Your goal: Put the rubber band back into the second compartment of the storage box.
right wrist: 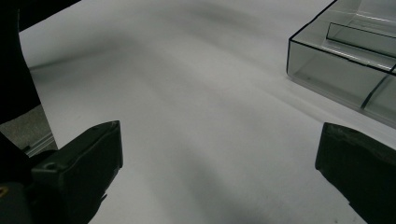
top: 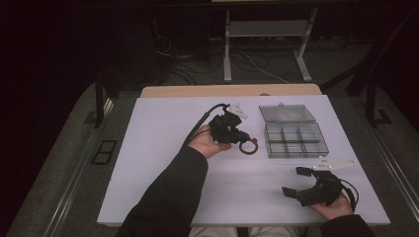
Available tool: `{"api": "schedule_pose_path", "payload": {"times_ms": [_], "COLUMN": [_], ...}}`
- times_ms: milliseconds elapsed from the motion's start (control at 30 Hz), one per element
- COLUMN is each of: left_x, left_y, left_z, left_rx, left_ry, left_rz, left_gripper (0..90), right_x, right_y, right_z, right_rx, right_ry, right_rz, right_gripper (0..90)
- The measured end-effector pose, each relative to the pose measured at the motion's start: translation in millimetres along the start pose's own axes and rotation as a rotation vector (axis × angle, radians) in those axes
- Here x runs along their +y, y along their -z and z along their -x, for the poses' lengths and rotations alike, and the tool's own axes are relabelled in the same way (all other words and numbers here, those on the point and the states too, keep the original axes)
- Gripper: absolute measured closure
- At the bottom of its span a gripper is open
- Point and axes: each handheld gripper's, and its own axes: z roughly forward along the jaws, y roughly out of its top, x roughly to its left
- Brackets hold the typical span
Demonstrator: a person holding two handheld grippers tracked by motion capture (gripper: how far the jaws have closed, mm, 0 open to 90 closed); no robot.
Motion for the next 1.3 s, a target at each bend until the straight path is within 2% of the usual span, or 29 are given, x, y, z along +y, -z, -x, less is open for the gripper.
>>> {"api": "schedule_pose_path", "payload": {"times_ms": [67, 267, 600, 867, 1067, 1167, 1233, 1267, 1300], "left_x": [3.6, 13.9, 29.2, 36.9, 37.1, 36.5, 35.9, 35.9, 35.6], "left_y": [-3.3, -13.9, -32.3, -49.2, -62.4, -69.9, -74.8, -77.2, -79.7], "left_z": [-0.8, -2.2, -2.4, -1.3, -1.3, -2.8, -2.8, -4.0, -3.1], "left_rx": [-0.002, -0.017, -0.018, -0.014, -0.010, -0.007, -0.011, -0.009, -0.011], "left_ry": [-0.008, 0.005, 0.013, 0.016, 0.054, 0.051, 0.067, 0.056, 0.075], "left_rz": [0.002, 0.035, 0.072, 0.082, 0.112, 0.126, 0.137, 0.142, 0.150], "left_gripper": [85.1, 85.1, 85.1, 85.1, 85.1, 85.1, 85.1, 85.1, 85.1], "right_x": [0.0, 0.0, 0.1, -0.3, -0.2, -0.2, -0.1, 0.0, 0.2], "right_y": [0.1, 0.0, 0.2, 1.1, 1.5, 1.5, 1.7, 2.0, 2.5], "right_z": [-0.2, 0.1, 0.2, 1.7, 2.0, 2.2, 2.3, 2.3, 2.1], "right_rx": [0.001, 0.003, 0.005, 0.006, 0.008, 0.011, 0.007, 0.008, 0.005], "right_ry": [-0.001, -0.003, 0.001, -0.009, -0.009, -0.011, -0.008, -0.010, -0.010], "right_rz": [0.000, 0.001, 0.003, 0.007, 0.009, 0.013, 0.012, 0.011, 0.011], "right_gripper": [0.1, 0.1, 0.1, 0.1, 0.1, 0.1, 0.0, 0.1, 0.1]}}
